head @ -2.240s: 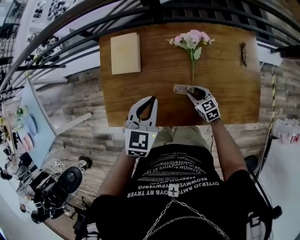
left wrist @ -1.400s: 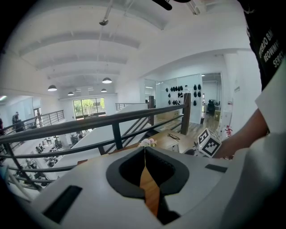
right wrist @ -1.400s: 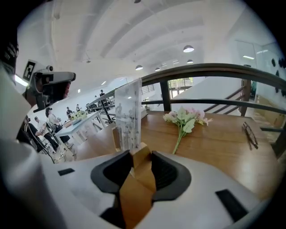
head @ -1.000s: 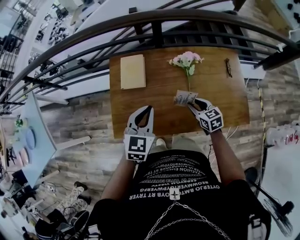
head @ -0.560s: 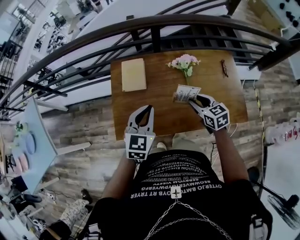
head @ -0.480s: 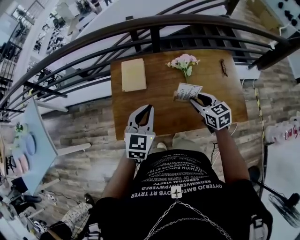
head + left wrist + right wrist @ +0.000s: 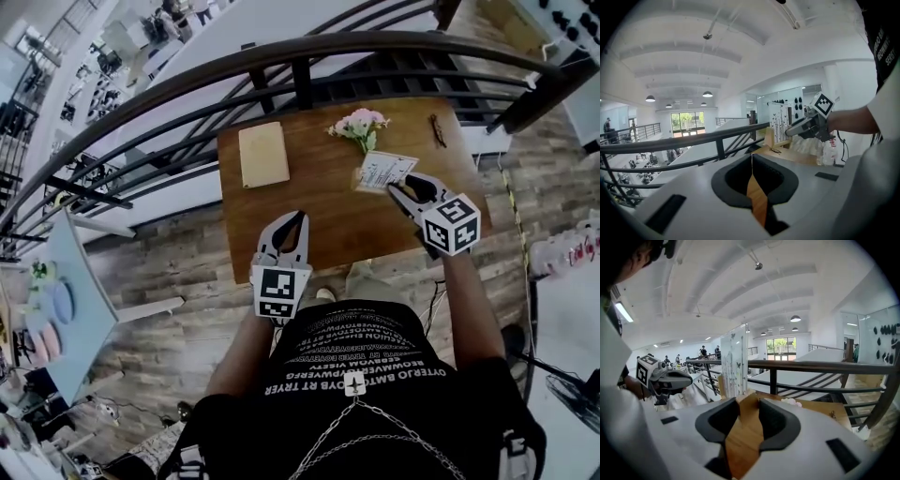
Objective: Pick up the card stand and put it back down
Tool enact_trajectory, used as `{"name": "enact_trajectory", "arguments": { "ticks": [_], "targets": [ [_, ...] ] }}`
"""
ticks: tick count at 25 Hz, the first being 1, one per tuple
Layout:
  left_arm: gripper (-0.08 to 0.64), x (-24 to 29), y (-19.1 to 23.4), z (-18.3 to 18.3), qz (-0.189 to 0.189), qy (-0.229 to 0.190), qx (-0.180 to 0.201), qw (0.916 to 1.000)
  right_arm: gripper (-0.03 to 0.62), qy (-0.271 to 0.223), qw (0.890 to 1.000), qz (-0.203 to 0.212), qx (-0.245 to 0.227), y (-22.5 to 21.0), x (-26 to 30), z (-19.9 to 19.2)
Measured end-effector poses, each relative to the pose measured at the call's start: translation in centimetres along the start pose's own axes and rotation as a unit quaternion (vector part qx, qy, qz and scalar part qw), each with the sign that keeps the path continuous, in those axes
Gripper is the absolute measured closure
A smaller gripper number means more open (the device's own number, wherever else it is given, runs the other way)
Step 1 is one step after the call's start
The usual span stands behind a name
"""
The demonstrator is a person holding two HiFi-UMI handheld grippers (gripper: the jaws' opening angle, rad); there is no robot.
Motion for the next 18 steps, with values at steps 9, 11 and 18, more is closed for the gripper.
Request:
{"name": "enact_trajectory", "arguments": {
  "ticks": [9,11,18],
  "targets": [
    [0.531,-0.5,-0.9,0.0,-0.012,-0.003,0.002,0.9999,0.44,-0.019,1.0,-0.009,-0.018,0.7,-2.5,2.7],
    [0.531,-0.6,-1.1,0.1,-0.013,-0.003,0.001,0.9999,0.44,-0.023,0.999,-0.011,-0.02,0.8,-3.2,3.1],
    [0.531,-0.2,-2.0,0.7,-0.015,-0.004,0.002,0.9999,0.44,-0.029,0.999,-0.009,-0.026,0.5,-4.6,4.3]
  ]
}}
Point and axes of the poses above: the fingertips, and each gripper's own axes: x forward along the fingers, y to its left, z out of its top, the point moved 7 cm from there along -x, backward along the fingers, and after that the axes turned 13 degrees about z, right-handed, at the moved point
